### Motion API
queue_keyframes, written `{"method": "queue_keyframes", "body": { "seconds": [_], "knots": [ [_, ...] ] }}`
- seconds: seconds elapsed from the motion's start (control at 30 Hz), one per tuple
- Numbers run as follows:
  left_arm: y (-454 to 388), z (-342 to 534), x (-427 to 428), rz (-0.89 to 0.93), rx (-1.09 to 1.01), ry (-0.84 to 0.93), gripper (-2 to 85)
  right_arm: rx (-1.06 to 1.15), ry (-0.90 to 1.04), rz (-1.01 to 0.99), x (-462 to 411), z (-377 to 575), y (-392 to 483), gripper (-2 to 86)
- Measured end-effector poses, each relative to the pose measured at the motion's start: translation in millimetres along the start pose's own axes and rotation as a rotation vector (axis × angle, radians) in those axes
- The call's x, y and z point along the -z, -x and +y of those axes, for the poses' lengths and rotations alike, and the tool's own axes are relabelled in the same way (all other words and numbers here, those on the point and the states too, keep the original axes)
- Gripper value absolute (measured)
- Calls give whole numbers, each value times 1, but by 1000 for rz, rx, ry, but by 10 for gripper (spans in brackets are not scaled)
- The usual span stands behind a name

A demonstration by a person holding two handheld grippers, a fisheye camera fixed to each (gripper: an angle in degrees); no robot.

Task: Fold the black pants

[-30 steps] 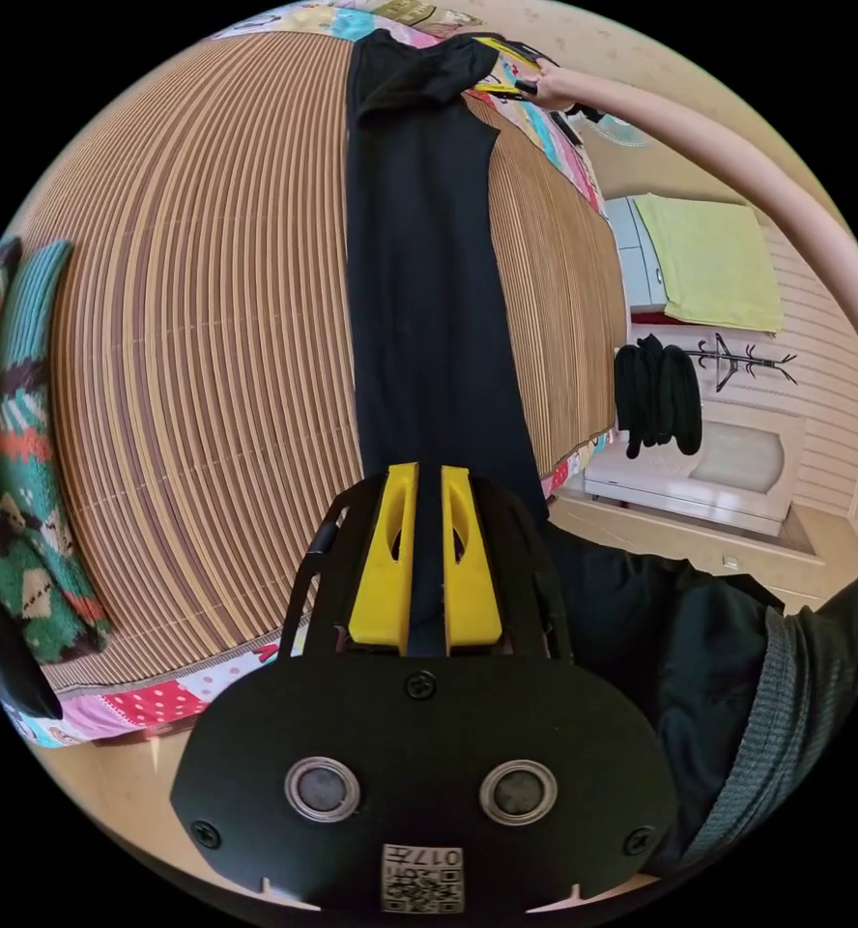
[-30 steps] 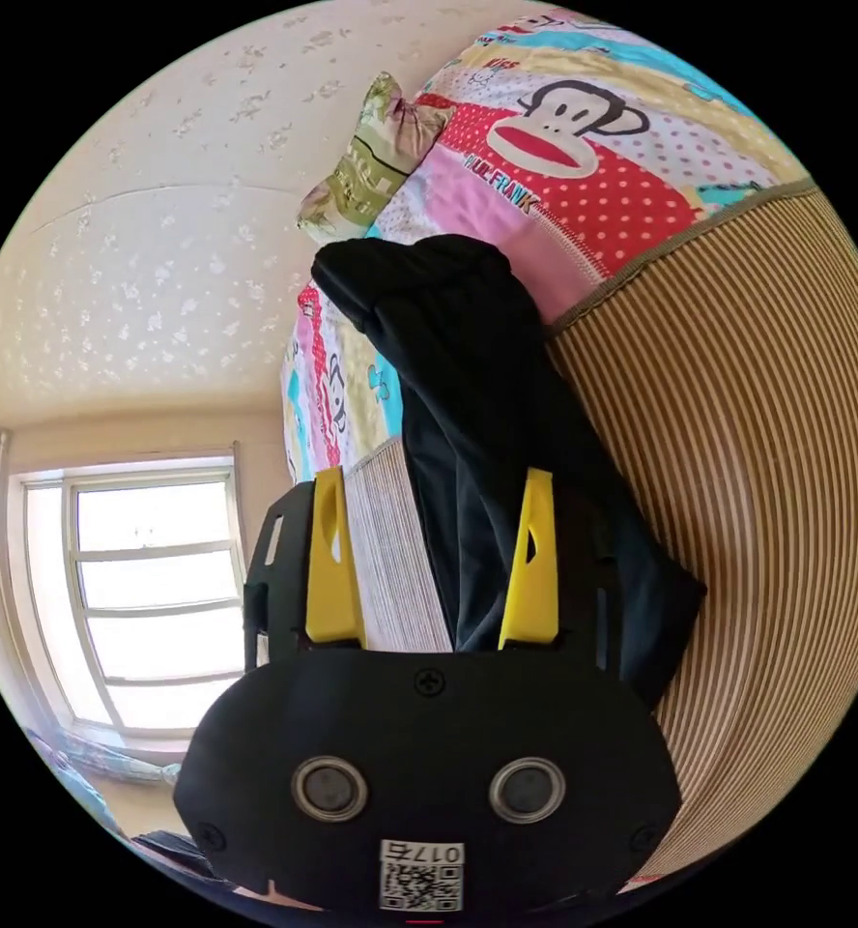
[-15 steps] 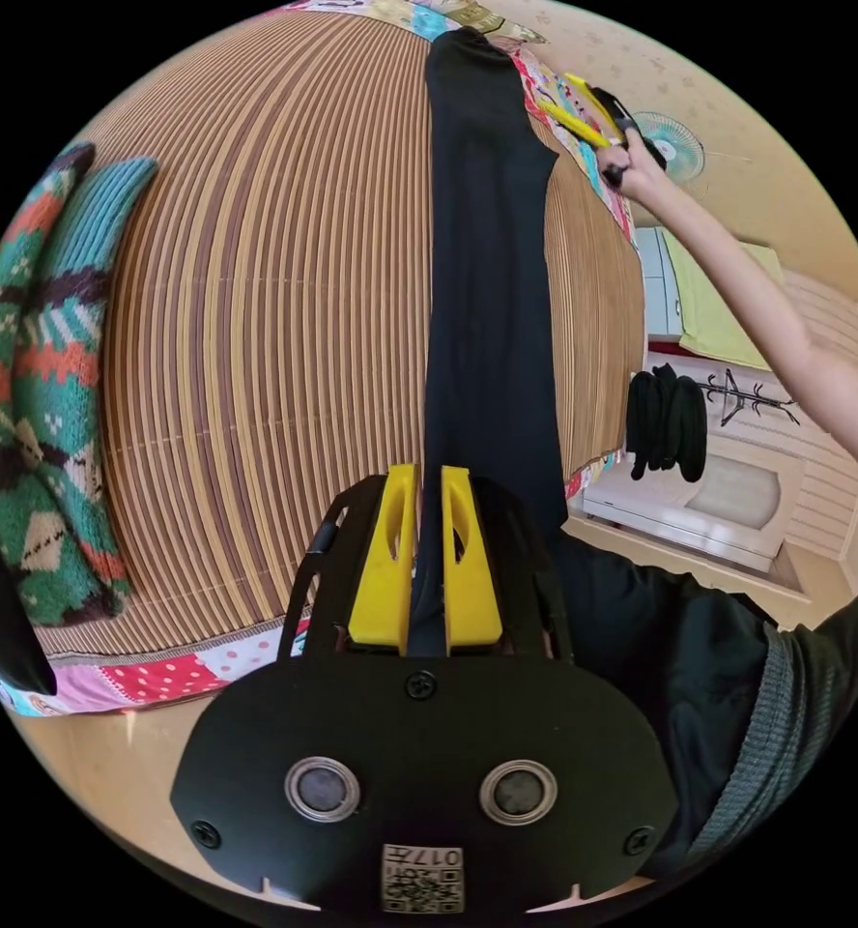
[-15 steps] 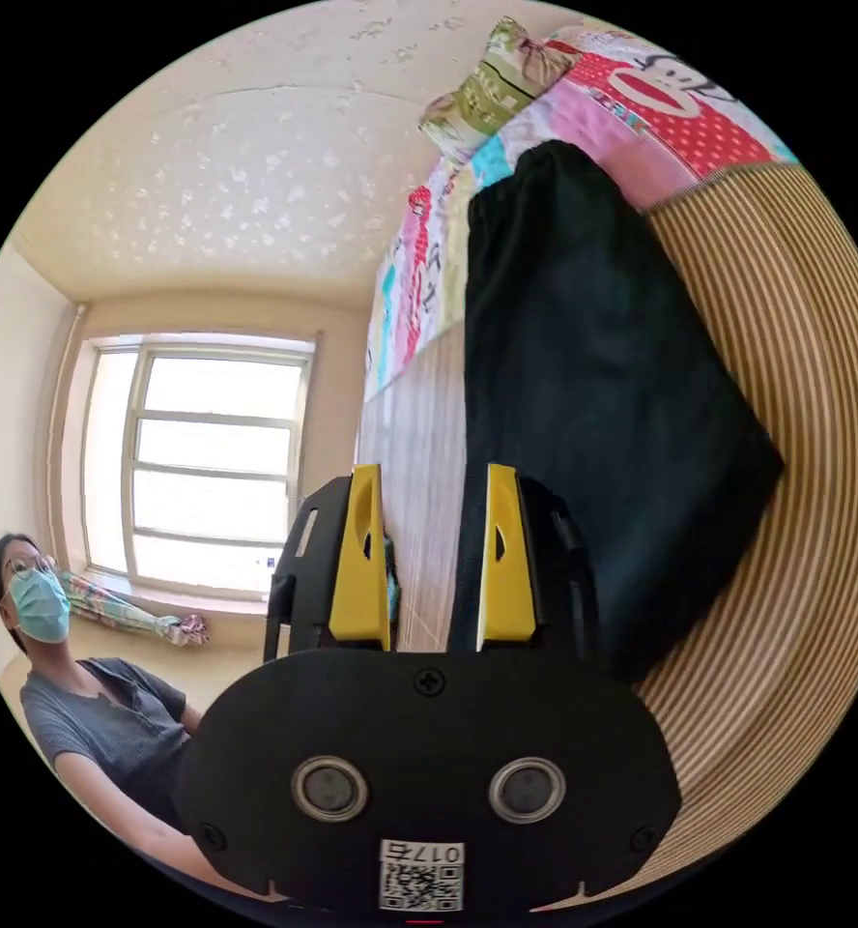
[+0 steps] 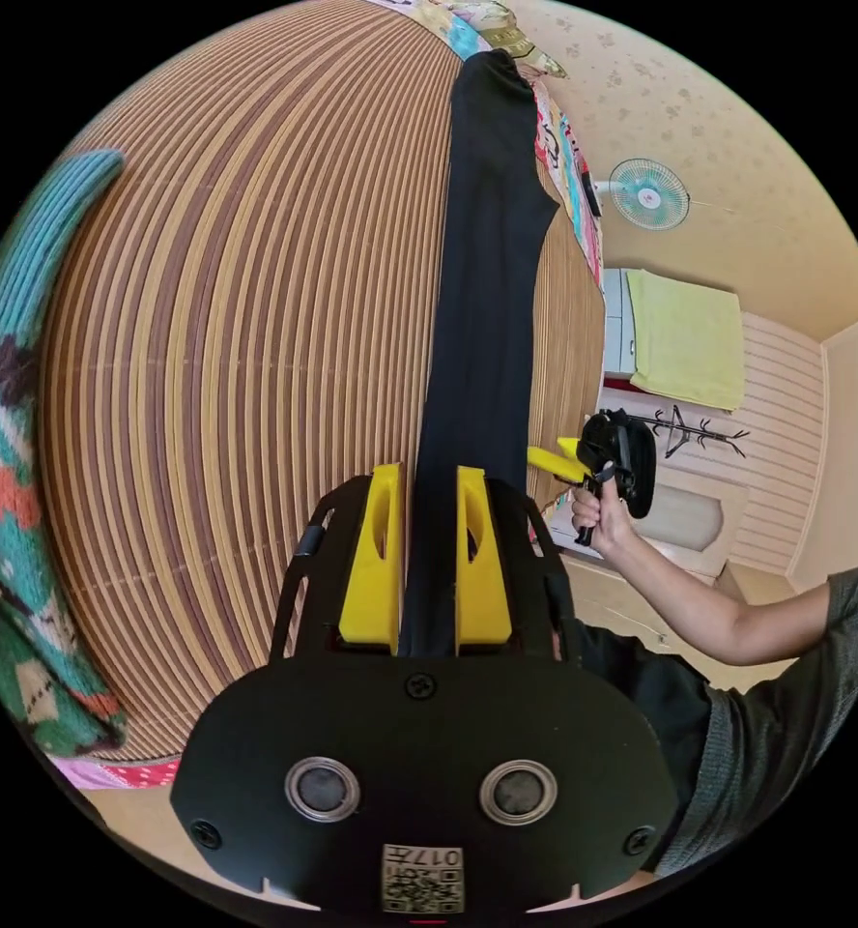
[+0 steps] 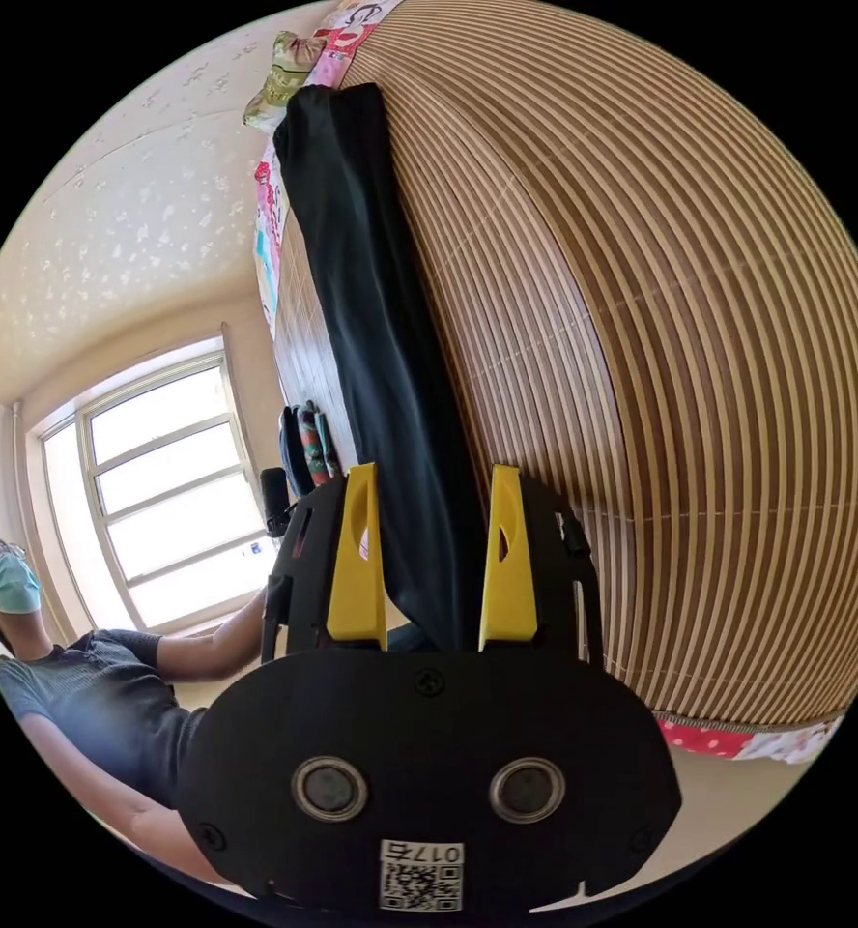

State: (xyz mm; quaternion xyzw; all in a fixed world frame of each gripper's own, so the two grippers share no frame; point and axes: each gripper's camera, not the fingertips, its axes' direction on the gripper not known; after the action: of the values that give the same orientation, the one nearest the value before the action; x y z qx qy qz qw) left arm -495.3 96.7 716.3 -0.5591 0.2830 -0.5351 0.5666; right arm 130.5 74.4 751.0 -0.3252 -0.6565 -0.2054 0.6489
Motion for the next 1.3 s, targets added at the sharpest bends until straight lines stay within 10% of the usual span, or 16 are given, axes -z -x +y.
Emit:
{"method": "queue_keyframes", "body": {
  "seconds": [0.5,0.73,1.3],
  "knots": [
    [-14,-10,-38,73,-51,50,46,135,190,-85,-61,-85,25,72],
    [-31,70,-9,374,-172,-62,40,276,142,-397,-38,-24,49,24],
    [-265,313,121,477,-1005,-112,39,950,247,-576,47,197,298,5]
  ]
}}
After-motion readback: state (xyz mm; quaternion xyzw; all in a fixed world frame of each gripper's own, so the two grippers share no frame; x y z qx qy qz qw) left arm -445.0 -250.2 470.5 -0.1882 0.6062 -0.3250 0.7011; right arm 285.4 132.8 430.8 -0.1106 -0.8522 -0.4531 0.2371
